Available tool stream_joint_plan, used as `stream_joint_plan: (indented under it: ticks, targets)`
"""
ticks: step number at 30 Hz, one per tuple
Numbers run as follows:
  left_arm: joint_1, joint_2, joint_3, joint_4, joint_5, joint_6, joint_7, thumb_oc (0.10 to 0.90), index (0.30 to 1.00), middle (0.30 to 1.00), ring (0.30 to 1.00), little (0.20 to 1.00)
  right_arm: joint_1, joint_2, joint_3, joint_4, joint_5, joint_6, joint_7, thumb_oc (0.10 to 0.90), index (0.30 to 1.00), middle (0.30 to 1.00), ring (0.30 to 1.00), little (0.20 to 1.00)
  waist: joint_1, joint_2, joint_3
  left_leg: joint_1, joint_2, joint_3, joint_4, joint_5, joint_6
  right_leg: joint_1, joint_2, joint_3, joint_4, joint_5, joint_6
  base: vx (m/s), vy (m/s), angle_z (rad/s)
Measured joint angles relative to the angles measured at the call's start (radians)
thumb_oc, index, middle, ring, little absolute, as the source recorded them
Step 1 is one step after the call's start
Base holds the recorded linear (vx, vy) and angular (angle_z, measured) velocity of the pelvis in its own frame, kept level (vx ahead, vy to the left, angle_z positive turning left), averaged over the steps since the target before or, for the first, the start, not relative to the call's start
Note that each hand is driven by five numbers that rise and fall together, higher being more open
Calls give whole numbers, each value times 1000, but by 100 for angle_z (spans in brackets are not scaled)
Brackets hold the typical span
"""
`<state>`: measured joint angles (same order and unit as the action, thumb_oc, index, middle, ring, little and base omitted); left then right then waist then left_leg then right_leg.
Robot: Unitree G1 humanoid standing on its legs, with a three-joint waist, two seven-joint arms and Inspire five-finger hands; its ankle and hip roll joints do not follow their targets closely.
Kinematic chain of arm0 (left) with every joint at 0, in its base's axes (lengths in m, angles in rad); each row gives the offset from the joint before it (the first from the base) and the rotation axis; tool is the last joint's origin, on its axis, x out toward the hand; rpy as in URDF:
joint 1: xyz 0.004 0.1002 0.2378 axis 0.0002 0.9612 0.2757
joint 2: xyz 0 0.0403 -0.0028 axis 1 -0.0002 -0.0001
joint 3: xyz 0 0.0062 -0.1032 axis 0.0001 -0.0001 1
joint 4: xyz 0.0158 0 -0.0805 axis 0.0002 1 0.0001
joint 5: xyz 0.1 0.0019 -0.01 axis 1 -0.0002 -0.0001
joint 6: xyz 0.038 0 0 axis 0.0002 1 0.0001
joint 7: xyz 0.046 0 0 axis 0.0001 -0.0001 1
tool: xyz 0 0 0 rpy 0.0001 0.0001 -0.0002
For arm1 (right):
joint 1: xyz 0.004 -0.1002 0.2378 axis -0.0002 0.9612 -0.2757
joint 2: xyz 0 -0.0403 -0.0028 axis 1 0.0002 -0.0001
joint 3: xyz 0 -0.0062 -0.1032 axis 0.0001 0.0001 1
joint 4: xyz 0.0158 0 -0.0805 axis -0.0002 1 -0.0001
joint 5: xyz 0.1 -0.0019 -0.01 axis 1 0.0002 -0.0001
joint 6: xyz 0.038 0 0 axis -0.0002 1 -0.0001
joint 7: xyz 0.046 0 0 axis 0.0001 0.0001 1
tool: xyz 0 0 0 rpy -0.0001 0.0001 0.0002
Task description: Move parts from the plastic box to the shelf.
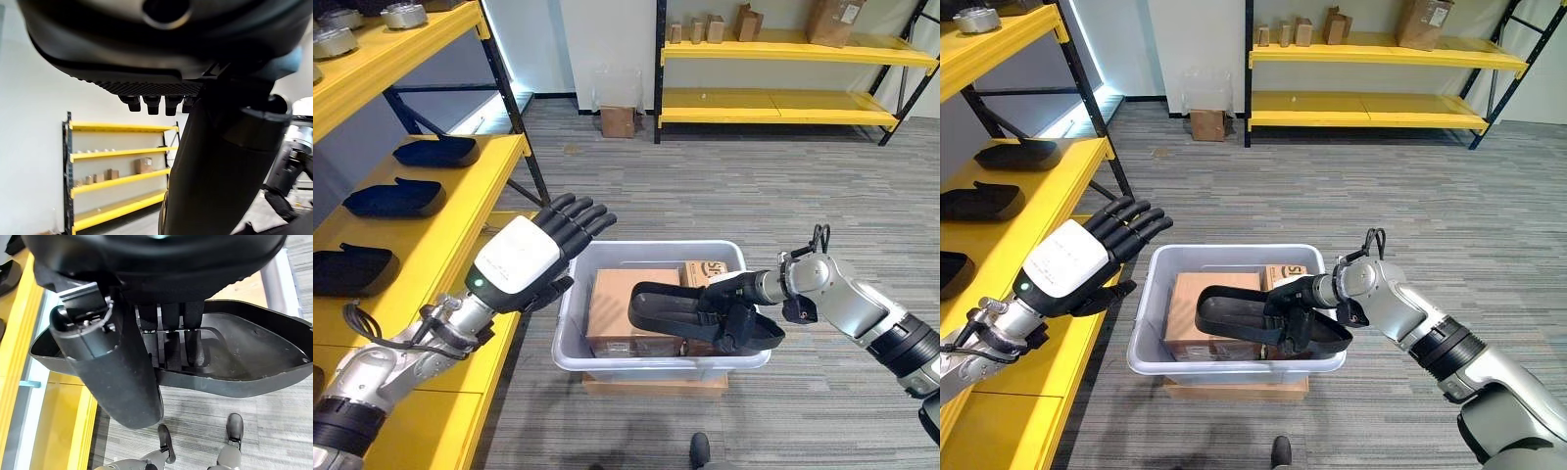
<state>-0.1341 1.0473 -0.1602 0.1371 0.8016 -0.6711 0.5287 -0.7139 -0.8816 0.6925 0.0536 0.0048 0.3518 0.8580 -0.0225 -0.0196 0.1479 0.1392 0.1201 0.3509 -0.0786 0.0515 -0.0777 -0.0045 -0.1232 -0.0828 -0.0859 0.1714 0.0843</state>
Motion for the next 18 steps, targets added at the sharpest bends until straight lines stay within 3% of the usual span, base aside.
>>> stream_joint_plan:
  ticks: [18]
  targets:
    - [-58,-1,-171,-67,-14,32,-234,900,1000,1000,1000,1000,0,98,0,-4,6,-53,-64,400,300,300,300,300,0,5,3,2,0,22,0,-4,-1,-11,4,21,-7,-1,1,4,11,-3]
